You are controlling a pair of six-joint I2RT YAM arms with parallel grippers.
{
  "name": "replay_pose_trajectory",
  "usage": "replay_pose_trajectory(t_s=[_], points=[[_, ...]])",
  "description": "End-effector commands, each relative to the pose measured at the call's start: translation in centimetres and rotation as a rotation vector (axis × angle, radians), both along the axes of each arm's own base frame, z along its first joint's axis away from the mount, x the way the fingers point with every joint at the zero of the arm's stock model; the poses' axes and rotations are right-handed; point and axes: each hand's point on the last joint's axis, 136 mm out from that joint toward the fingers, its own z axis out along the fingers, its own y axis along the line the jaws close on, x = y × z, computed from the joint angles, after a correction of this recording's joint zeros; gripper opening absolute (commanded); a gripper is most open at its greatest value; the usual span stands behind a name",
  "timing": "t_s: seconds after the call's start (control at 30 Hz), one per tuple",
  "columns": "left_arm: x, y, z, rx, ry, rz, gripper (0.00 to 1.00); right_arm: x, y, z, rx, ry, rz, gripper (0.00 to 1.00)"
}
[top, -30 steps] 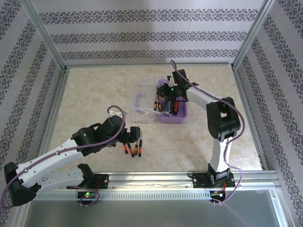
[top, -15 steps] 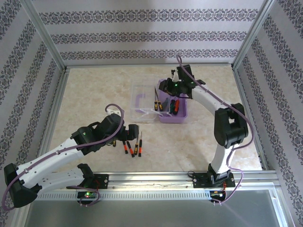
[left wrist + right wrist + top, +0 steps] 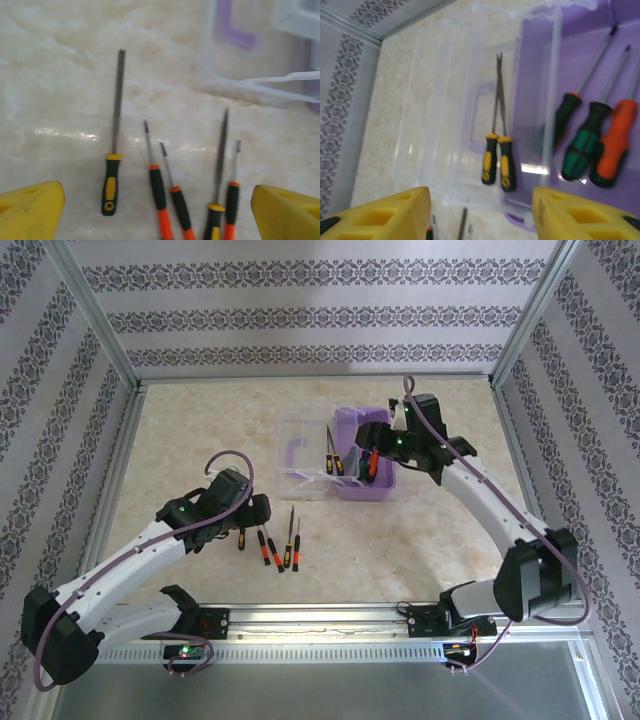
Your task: Pack the tool kit
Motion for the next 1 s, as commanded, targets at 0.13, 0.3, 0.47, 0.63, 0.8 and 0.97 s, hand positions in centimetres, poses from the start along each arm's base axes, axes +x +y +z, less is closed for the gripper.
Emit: replay_pose_trajectory(t_s=[0.13,0.3,0.47,0.63,0.8,0.97], points=[[-0.6,1.8,-3.6,0.081,0.085,0.023,1.0,-3.7,-6.5,-3.4,-0.187,0.037,-0.103,0.55],[-1.0,2.1,-5.3,0.096,0.142,0.042,0.88,-5.2,-9.1,-5.8,-0.271,0.047,-0.138,0.58],[-1.6,2.2,-7.4,0.122,0.227,0.043,0.7,-5.2,-9.0,-7.1,0.008,0.157,-0.137,0.41],[-2.3,2.0,-9.0,0.114,0.264,0.03,0.6,-5.7,-8.2,-5.5,-0.034,0.045,-0.146,0.44],[-2.6,2.1,-10.1,0.125,0.286,0.02,0.51,-6.5,-6.2,-5.1,-0.024,0.035,-0.103,0.41],[-2.1,1.9,-10.5,0.137,0.281,-0.004,0.48,-6.7,-5.0,-5.0,-0.022,0.034,-0.089,0.38]])
